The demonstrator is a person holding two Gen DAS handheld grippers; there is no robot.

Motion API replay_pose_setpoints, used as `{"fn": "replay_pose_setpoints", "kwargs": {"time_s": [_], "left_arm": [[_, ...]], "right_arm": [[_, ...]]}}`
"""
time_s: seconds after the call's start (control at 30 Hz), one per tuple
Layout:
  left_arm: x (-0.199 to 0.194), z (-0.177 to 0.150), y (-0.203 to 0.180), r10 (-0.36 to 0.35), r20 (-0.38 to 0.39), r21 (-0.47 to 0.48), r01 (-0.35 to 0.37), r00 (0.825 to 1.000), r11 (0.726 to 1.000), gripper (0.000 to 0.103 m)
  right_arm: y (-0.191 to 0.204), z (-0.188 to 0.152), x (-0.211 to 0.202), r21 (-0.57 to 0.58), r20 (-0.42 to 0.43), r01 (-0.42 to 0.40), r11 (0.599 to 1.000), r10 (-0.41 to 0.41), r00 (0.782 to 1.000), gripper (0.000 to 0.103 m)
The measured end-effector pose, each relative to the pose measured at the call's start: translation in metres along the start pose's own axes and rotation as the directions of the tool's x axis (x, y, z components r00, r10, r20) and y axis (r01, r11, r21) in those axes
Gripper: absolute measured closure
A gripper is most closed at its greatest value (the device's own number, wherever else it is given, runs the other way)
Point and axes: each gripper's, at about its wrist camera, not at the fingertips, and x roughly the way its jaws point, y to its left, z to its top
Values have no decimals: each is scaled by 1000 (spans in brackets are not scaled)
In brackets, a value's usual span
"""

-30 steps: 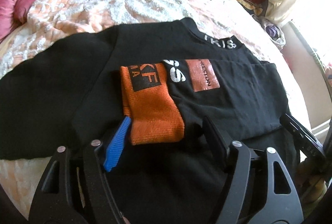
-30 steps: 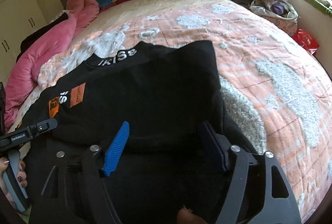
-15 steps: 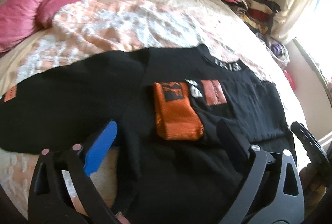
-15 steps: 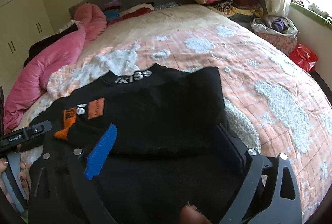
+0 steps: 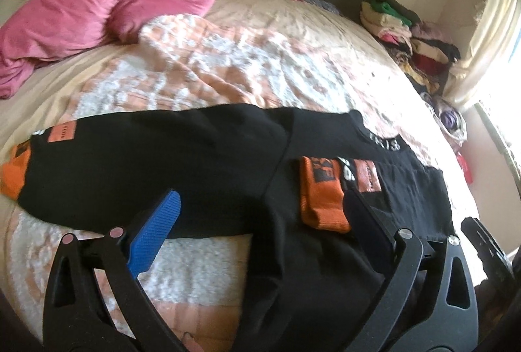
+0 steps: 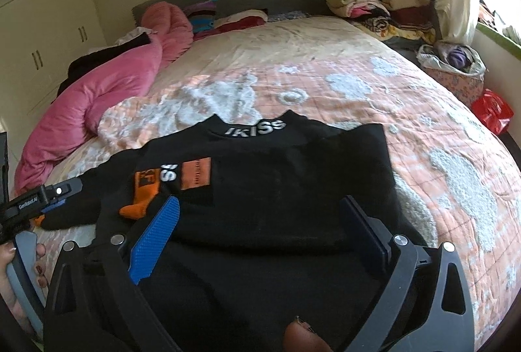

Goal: Fold small clothes
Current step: 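Move the left tool to the orange cuff of the other sleeve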

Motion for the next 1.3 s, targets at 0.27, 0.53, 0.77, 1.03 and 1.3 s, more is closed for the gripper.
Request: {"fn": "replay_pose_setpoints", "kwargs": {"time_s": [0.27, 0.53, 0.77, 1.03, 1.3], "left_arm": [[-12, 3, 24, 88, 49, -50, -85, 995, 995, 9], [-19, 5, 51, 197, 68, -141, -186, 978, 973, 9], [-32, 10, 81, 299, 115, -231, -267, 947, 936, 9], [-40, 13, 102, 394, 131, -284, -347, 910, 894, 9], [-40, 7, 137, 468, 85, -389, -404, 879, 828, 9]], "right_arm": [[40, 7, 0, -82, 6, -53, 995, 54, 999, 5], [77, 16, 4, -146, 10, -106, 984, 109, 994, 5], [105, 19, 11, -200, 4, -137, 970, 140, 990, 5], [141, 21, 15, -271, 2, -193, 943, 201, 980, 5], [179, 20, 22, -343, -20, -243, 907, 252, 968, 5]]}}
